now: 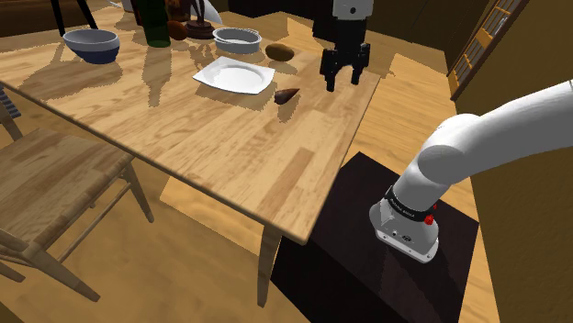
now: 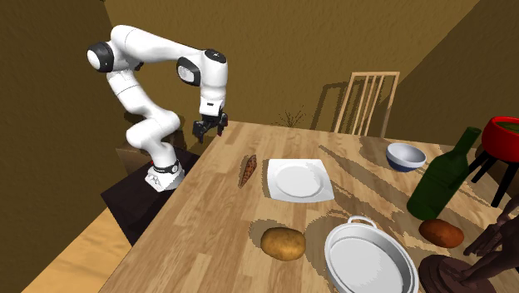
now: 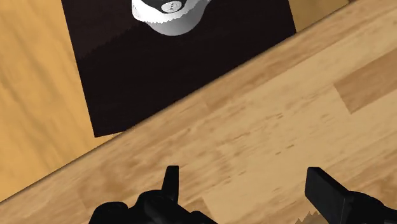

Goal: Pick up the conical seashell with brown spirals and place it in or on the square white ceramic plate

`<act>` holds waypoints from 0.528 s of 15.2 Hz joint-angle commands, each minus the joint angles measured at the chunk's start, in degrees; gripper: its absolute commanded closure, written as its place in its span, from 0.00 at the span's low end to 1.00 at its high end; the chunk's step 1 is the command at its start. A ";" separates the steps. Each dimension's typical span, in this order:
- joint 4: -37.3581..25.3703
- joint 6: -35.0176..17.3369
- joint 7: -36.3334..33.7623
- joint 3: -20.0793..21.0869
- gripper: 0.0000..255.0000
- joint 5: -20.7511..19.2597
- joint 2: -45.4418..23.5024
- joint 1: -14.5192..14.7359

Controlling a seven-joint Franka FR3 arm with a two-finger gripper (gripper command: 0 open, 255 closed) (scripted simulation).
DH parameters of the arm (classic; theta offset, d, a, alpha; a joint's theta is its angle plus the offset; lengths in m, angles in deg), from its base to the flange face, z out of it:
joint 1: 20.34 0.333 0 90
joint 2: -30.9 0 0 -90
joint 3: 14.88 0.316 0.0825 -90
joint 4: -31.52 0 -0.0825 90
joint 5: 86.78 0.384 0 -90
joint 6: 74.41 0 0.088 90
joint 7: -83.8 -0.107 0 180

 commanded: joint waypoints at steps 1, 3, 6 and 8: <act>-1.83 -2.70 -8.64 2.91 0.00 1.16 -3.63 -1.44; -3.83 -5.33 -16.65 5.49 0.00 1.57 -7.50 -2.90; -7.56 -8.81 -28.63 8.89 0.00 1.04 -13.74 -5.25; -10.46 -10.70 -36.63 10.69 0.00 -0.06 -18.09 -6.75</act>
